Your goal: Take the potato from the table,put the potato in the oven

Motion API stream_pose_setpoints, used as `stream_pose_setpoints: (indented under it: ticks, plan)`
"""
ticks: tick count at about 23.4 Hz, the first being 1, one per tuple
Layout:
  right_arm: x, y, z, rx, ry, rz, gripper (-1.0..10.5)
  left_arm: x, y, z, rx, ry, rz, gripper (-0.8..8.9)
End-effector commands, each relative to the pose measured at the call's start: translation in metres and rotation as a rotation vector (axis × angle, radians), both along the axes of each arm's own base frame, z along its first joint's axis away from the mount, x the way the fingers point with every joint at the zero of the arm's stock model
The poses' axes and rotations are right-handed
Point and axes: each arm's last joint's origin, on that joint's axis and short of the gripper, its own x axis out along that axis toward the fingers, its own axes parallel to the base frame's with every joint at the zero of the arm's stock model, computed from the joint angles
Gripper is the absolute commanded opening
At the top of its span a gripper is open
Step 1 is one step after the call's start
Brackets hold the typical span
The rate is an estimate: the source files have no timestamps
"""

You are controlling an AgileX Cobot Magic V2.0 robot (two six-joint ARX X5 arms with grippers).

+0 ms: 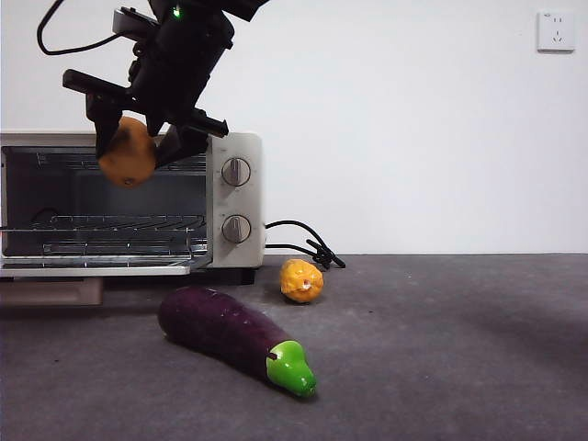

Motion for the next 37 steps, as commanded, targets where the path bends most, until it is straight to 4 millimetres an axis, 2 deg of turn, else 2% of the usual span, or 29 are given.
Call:
stream_pose_setpoints:
  ticks: [1,3,6,11,15,22,23,26,32,35,37]
  plan:
    - [0.01,0.003,-0.022,-0.025,-0.003,-0.007,-0.1,-0.001,0.0,0.0,-0.006,0.0,0.006,-0.08]
    - [0.015,0.005,-0.034,-0.028,-0.007,-0.009,-0.1,-0.001,0.0,0.0,-0.01,0.002,0.009,-0.08]
    - [0.021,0.004,-0.041,-0.037,-0.02,-0.031,-0.1,-0.001,0.0,0.0,-0.011,0.002,0.01,-0.07]
    - [0.03,0.001,-0.04,-0.016,-0.077,-0.071,-0.1,-0.001,0.0,0.0,-0.013,0.003,0.011,-0.08]
    - [0.039,-0.004,-0.049,-0.02,-0.073,-0.091,-0.1,-0.001,0.0,0.0,-0.012,0.004,0.011,-0.07]
    - [0.034,0.003,-0.054,-0.016,-0.068,-0.054,0.1,-0.001,0.0,0.0,-0.012,0.004,0.011,-0.08]
    - [0.034,0.004,-0.054,-0.016,-0.075,-0.055,0.3,-0.001,0.0,0.0,-0.012,0.004,0.011,-0.08]
    - [0.033,0.006,-0.052,-0.007,-0.091,-0.061,1.7,-0.001,0.0,0.0,-0.012,0.004,0.011,-0.08]
    - [0.032,0.008,-0.051,0.005,-0.101,-0.059,2.4,-0.001,0.0,0.0,-0.012,0.004,0.011,-0.07]
    - [0.031,0.01,-0.05,0.014,-0.11,-0.056,3.3,-0.001,0.0,0.0,-0.012,0.004,0.011,-0.08]
    - [0.031,0.011,-0.049,0.024,-0.118,-0.055,4.4,-0.001,0.0,0.0,-0.012,0.004,0.011,-0.08]
